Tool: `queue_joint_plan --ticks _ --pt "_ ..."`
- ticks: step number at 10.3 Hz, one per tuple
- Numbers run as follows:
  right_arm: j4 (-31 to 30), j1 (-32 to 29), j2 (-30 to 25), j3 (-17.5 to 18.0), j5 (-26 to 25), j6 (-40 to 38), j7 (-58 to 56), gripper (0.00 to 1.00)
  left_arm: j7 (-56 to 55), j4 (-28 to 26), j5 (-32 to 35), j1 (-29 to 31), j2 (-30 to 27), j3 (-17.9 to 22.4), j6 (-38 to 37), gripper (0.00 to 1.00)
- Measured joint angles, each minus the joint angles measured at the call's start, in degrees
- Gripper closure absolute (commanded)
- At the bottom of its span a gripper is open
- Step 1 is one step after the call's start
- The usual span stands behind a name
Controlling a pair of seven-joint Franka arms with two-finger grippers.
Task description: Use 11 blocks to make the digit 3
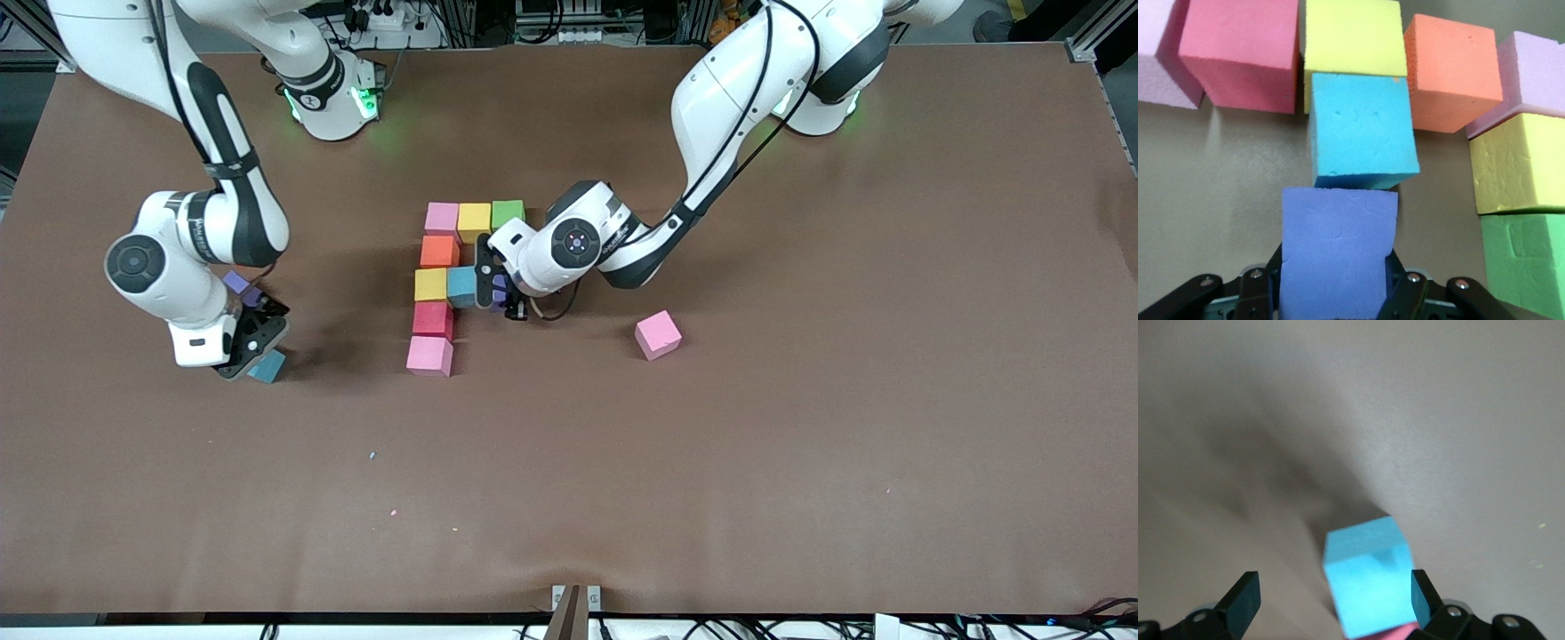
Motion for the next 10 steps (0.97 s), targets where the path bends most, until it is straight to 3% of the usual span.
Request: queue_joint_plan --ticks 2,7,8,10 --pt "-0.5 -1.9 0.1 0.0 0.0 1.2 -8.5 0.0 0.0 -0.1 0.0 -0.4 0.0 0.0 0.2 1.0" --pt "-1.1 -1.9 1.4 0.7 0.0 1.6 -12.3 0.0 0.2 -0.9 0.4 -0.4 -0.4 -0.1 0.3 1.0" --pt "-1.1 -2.0 1.6 0.7 0.0 2.1 -13.0 0.0 0.2 -1.0 1.0 -0.5 -0.5 -0.1 0.4 0.93" --pt "-1.1 -2.0 2.5 0.7 0.0 4.0 -14.2 0.0 0.0 -1.3 1.3 -0.9 -0.6 -0.1 0.9 0.9"
